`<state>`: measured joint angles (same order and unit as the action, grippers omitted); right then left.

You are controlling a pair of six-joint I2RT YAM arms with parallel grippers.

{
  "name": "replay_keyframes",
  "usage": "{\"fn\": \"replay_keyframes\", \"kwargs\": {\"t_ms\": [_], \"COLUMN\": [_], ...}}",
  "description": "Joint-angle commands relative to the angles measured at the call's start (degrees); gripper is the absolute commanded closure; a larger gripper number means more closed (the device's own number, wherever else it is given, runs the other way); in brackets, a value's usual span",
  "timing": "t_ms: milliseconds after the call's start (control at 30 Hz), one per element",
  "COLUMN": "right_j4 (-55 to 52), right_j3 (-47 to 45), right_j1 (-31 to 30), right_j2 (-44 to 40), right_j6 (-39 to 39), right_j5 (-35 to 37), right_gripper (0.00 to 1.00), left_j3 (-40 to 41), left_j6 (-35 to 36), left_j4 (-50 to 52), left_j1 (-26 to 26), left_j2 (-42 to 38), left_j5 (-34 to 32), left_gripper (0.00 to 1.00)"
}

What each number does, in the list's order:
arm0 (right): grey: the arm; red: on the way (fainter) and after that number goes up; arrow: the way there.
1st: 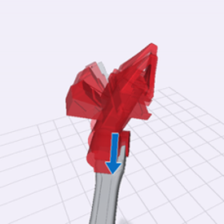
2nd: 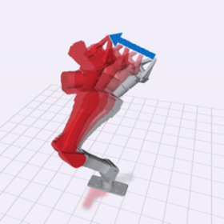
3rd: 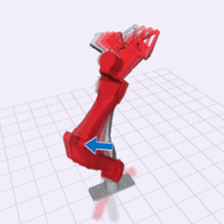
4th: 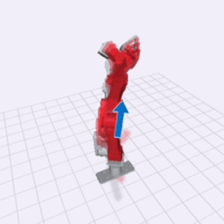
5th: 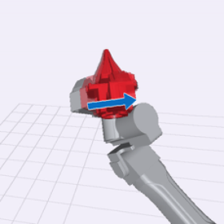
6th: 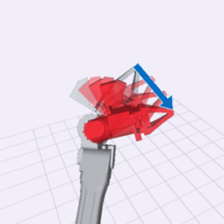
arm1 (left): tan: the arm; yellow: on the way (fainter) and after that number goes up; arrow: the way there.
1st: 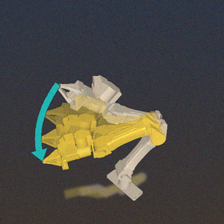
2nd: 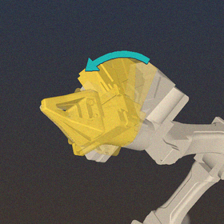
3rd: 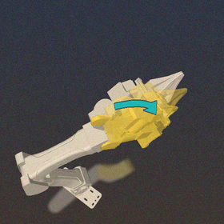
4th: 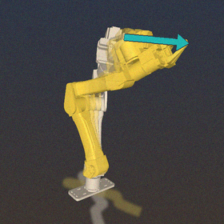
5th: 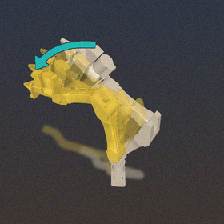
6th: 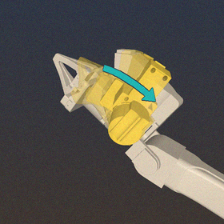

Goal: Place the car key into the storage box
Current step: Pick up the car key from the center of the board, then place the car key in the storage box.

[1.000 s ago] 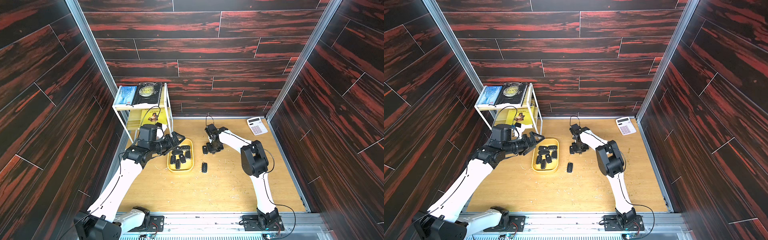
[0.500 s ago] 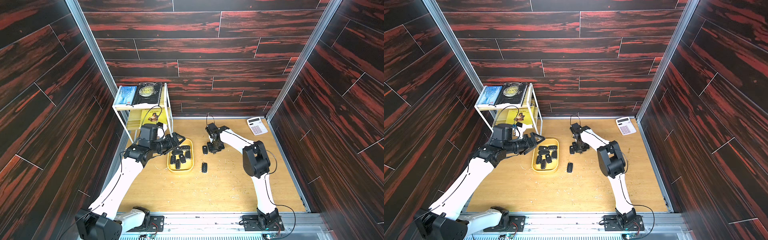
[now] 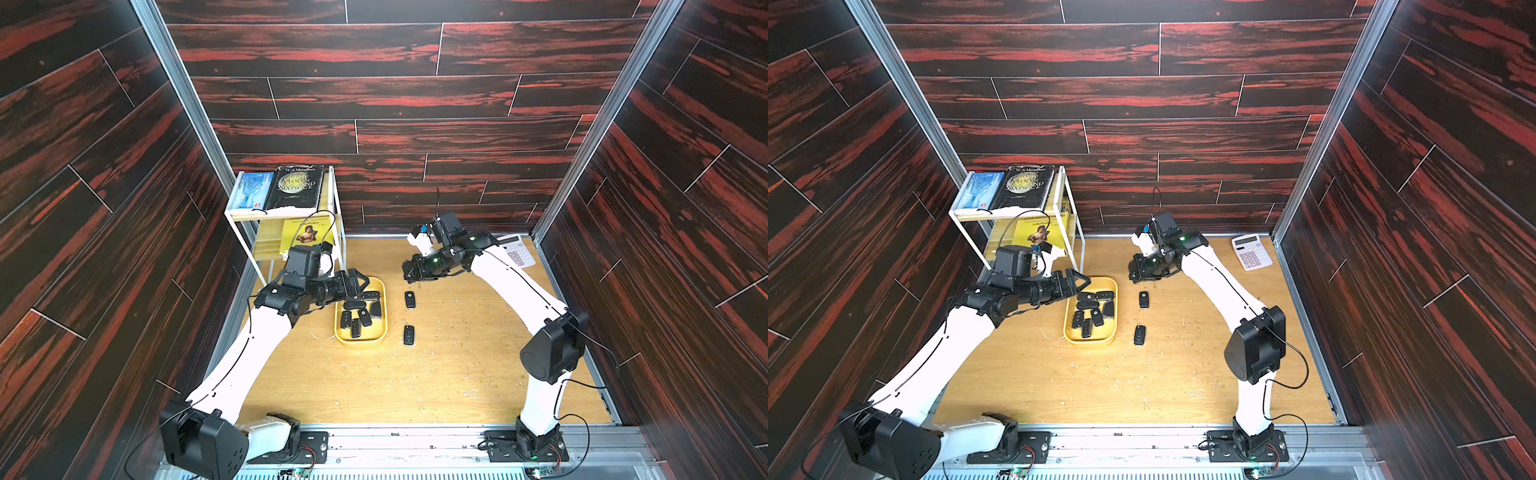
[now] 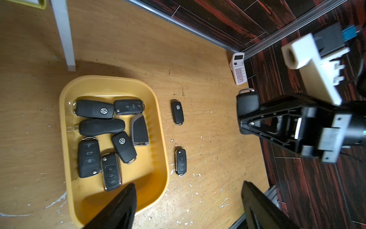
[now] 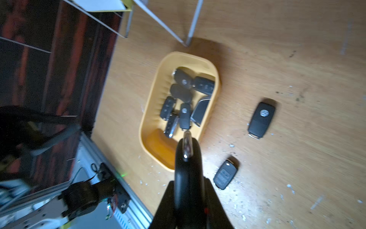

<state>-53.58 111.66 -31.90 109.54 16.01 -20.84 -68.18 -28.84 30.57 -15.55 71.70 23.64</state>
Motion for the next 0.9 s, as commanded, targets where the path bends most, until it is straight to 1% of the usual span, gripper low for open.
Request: {"fn": "replay_keyframes", "kwargs": {"t_ms": [0,67,133,200,300,367,400,467,500,567,633,733,800,867], "right_j4": [1.0,3.2,6.1,8.0,8.0,8.0,7.8,6.8,5.6,2.6,-0.7,-3.0,-3.2,-3.2], "right_j3": [1.1,1.0,1.1,2.3,6.9,9.7,11.2,14.5,16.6,20.8,24.7,26.8,26.6,26.4], "right_j1": [-0.9,-1.8,-2.9,-4.2,-6.0,-7.2,-7.8,-8.6,-9.1,-9.4,-9.7,-10.0,-10.1,-10.2], "right_j2": [0.9,1.8,2.8,4.3,7.8,9.9,11.1,13.7,15.3,18.4,21.2,23.9,24.9,25.9], "right_j6": [1.3,2.5,4.3,5.7,6.8,7.5,7.7,7.7,7.4,6.5,5.2,3.9,3.3,3.0], "right_j5": [-12.8,-18.1,-21.6,-23.3,-23.5,-23.2,-23.1,-22.4,-21.9,-20.7,-17.4,-14.2,-12.7,-11.2], "right_gripper": [0.95,0.95,0.94,0.94,0.94,0.94,0.94,0.94,0.94,0.94,0.94,0.95,0.96,0.96], "left_j3": [1.2,1.3,1.4,2.1,4.4,6.1,6.8,7.8,7.8,8.3,8.9,8.8,8.6,8.6], "left_j6": [6.0,7.3,6.5,5.5,3.5,2.3,1.9,1.3,1.4,1.9,1.5,1.5,1.5,0.9], "left_j4": [3.4,6.2,8.7,10.0,9.5,8.4,8.4,8.5,9.9,9.9,9.7,10.0,9.4,8.2], "left_j1": [0.2,0.4,1.5,4.0,10.3,14.9,16.7,19.0,19.6,20.0,20.1,20.3,20.4,20.4], "left_j2": [-3.9,-4.9,-5.2,-5.3,-6.3,-6.1,-5.7,-4.6,-3.5,-1.1,1.5,5.3,7.3,8.9], "left_j5": [-6.9,-10.6,-13.5,-12.8,-6.2,0.9,3.4,6.0,6.4,9.2,12.2,14.8,14.5,14.0], "left_gripper": [0.12,0.11,0.1,0.1,0.1,0.1,0.1,0.1,0.1,0.1,0.1,0.12,0.14,0.24]}}
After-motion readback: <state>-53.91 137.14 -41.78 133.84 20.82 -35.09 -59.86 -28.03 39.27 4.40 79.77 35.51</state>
